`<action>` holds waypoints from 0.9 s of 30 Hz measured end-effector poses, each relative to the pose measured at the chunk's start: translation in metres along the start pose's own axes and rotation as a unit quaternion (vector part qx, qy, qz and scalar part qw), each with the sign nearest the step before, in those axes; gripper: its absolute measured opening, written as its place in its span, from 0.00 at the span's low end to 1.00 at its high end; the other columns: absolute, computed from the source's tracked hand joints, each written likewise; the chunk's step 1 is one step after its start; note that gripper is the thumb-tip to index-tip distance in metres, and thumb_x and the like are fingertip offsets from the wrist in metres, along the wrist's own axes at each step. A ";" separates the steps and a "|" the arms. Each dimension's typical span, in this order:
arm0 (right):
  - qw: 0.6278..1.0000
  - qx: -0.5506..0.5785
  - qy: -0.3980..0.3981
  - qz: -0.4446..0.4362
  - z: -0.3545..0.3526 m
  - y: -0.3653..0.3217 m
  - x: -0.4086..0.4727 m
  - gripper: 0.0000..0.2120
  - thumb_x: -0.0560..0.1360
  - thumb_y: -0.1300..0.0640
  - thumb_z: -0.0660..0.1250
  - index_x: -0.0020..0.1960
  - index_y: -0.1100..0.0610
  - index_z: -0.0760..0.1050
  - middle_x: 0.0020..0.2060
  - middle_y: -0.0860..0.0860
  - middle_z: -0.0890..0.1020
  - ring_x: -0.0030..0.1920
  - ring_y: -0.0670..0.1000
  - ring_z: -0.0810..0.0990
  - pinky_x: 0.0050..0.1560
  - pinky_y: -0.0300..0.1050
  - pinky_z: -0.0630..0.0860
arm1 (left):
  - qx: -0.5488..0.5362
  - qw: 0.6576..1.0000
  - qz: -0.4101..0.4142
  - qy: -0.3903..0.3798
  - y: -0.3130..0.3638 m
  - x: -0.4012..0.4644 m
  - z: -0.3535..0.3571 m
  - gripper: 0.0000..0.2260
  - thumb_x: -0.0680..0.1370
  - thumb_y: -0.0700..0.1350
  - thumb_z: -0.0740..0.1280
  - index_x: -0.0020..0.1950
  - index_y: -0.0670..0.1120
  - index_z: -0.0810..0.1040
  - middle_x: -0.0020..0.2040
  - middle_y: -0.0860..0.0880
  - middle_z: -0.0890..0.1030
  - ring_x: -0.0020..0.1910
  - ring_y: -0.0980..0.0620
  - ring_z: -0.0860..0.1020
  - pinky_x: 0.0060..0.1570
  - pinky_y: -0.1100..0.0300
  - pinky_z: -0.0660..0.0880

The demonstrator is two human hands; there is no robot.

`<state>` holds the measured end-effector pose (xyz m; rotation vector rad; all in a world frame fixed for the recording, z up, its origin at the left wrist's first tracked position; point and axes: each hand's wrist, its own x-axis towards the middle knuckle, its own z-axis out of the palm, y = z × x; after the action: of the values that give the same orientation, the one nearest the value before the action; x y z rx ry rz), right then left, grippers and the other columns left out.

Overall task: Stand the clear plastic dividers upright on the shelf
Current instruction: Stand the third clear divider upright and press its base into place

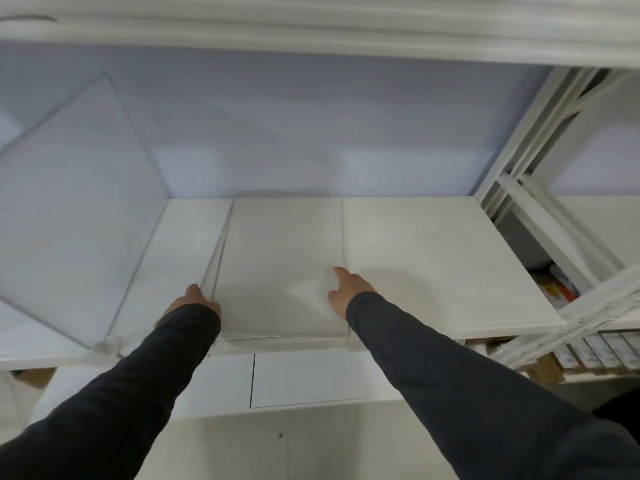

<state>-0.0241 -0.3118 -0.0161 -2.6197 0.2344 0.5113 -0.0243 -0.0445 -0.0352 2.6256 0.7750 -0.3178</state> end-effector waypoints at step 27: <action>0.976 0.207 -0.025 0.058 -0.014 0.012 0.015 0.26 0.75 0.61 0.59 0.72 0.51 0.64 0.68 0.53 0.71 0.63 0.56 0.74 0.58 0.43 0.71 | -0.335 0.934 -0.099 -0.070 0.014 0.042 -0.038 0.18 0.77 0.41 0.61 0.66 0.39 0.71 0.61 0.41 0.78 0.47 0.47 0.77 0.29 0.60 0.74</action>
<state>-0.0085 -0.3304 -0.0154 -2.1936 0.4290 0.5058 0.0217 -0.0195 -0.0097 1.8718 0.9061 -0.2371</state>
